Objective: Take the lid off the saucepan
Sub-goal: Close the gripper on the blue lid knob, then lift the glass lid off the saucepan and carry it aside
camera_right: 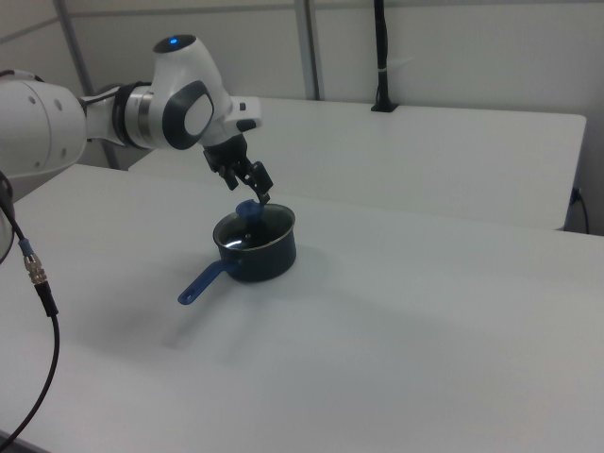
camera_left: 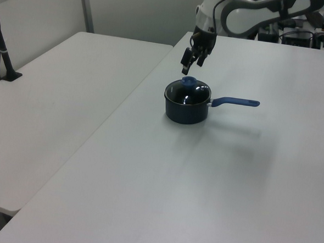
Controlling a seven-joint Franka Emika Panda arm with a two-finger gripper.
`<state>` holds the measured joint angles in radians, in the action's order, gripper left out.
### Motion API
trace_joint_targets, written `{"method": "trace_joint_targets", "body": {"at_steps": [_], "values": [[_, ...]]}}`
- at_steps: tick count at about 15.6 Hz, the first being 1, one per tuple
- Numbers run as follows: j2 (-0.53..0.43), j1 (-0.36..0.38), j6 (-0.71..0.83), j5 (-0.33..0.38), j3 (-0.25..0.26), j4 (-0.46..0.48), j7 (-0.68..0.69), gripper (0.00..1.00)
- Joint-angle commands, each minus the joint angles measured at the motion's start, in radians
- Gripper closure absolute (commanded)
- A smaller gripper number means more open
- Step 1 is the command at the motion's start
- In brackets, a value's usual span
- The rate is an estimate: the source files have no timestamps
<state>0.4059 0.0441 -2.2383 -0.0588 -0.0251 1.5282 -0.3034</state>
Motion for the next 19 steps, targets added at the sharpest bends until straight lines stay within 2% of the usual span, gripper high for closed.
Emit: {"method": "trace_joint_targets", "body": {"at_steps": [1,6,11,12,13,19], "values": [[0.043,0.022,-0.037,0.001,0.007,-0.022,-0.036,0.00],[0.063,0.031,-0.043,-0.055,0.005,-0.017,-0.040,0.00],[0.064,0.045,-0.050,-0.078,0.005,-0.017,-0.146,0.45],[0.057,0.045,-0.041,-0.078,0.005,-0.019,-0.146,0.58],[0.042,0.040,-0.032,-0.067,0.005,-0.017,-0.146,0.63],[-0.064,0.010,0.132,-0.061,0.004,-0.008,-0.108,0.63]]}}
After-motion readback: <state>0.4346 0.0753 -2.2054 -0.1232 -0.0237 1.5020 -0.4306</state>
